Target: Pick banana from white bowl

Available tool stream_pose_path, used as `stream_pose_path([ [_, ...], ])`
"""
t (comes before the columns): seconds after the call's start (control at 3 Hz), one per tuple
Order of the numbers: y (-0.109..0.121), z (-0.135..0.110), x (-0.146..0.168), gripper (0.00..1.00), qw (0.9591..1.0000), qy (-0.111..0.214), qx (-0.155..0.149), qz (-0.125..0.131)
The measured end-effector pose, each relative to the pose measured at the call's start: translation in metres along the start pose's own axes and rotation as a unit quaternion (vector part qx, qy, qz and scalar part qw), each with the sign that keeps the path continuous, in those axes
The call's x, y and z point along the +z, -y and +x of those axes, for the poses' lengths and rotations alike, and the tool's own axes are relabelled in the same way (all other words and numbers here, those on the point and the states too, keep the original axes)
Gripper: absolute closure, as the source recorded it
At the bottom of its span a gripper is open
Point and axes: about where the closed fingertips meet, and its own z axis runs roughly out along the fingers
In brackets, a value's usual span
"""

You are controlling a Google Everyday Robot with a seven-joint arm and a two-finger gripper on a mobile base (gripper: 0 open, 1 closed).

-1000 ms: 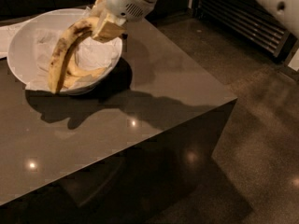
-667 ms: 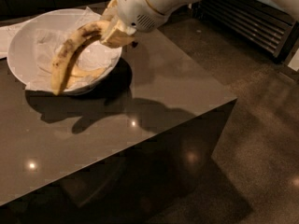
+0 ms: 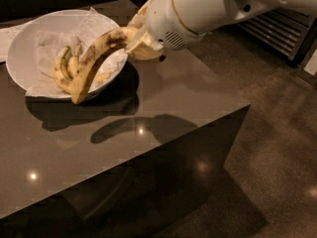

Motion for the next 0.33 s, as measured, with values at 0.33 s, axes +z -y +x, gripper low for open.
stream_pose_path([
  [0.33, 0.0006, 0.0112, -0.0210, 1.00, 0.9993, -0.011, 0.015, 0.034],
])
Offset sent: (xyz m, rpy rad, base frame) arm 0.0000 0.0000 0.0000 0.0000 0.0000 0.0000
